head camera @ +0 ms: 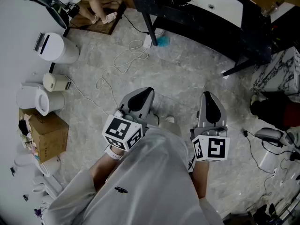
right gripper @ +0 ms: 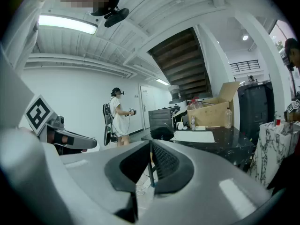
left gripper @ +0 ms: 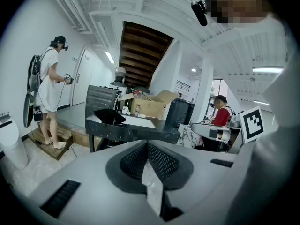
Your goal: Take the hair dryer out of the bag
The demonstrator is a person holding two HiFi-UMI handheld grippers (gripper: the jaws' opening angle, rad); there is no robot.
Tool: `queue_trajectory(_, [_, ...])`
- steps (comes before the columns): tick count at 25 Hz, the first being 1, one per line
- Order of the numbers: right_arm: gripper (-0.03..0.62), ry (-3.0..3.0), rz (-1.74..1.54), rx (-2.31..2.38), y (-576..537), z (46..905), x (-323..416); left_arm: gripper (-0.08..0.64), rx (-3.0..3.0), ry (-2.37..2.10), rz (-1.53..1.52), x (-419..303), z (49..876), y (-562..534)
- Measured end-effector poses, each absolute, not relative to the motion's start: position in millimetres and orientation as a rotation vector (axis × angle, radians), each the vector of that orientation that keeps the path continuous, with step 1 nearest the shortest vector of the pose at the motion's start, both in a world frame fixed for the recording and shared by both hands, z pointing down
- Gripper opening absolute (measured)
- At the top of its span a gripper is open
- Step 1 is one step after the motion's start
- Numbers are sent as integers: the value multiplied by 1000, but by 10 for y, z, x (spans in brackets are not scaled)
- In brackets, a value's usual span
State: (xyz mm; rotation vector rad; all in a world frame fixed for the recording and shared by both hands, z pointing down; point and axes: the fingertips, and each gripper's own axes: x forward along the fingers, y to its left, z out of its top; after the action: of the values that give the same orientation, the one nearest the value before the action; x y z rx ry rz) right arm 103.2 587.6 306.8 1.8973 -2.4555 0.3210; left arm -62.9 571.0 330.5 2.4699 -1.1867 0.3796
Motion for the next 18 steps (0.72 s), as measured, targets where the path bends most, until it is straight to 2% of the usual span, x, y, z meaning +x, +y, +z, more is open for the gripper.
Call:
queue_trajectory(9, [12, -2476, 350, 1876, 6239, 3013, 524, 8, 2513, -1197, 381, -905, 3171, 6110])
queue_trajectory(18, [11, -2486, 353, 1940, 5948, 2821, -80, 8, 2565, -1138, 343, -1461, 2996, 5751])
